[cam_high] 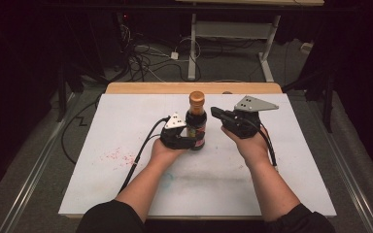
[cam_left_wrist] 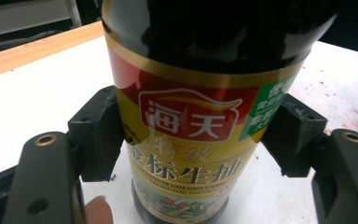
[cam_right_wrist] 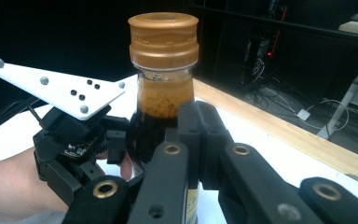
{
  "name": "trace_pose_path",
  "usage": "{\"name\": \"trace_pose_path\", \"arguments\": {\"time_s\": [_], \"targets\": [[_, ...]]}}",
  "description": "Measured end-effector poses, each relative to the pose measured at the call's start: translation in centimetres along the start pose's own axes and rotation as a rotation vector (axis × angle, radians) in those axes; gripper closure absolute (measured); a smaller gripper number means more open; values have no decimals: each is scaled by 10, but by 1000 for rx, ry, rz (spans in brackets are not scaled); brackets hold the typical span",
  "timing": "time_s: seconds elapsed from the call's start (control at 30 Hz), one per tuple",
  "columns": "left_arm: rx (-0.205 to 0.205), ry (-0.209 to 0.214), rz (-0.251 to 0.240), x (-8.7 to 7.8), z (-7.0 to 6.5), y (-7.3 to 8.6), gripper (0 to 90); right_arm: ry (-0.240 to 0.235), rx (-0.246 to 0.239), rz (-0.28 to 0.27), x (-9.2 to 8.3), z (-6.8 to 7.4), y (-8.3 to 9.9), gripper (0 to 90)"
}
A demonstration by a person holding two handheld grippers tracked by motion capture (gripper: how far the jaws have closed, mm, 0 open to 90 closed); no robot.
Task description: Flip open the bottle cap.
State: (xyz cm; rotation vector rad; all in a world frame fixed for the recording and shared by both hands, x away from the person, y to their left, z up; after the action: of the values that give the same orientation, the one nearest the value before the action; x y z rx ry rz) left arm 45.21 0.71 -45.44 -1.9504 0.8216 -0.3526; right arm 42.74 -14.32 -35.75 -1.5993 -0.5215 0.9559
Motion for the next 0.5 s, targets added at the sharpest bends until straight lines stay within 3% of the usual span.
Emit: {"name": "trace_pose_path", "arguments": {"time_s": [0.5], "targets": [[-14,6,-13,0,1,1,275,4,14,13,-6,-6,-8,900]]}}
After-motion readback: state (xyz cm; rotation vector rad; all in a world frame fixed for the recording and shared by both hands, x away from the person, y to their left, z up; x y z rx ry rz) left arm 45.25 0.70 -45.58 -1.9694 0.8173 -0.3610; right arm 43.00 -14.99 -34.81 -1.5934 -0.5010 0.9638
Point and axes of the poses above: each handheld gripper's, and its own axes: x roughly forward along the jaws, y roughly out of its underside, z roughly to its left, the point moved 3 cm from there along x, roughly forward along the jaws, and after that the axes turned 6 degrees about -y, right-handed, at the moved point
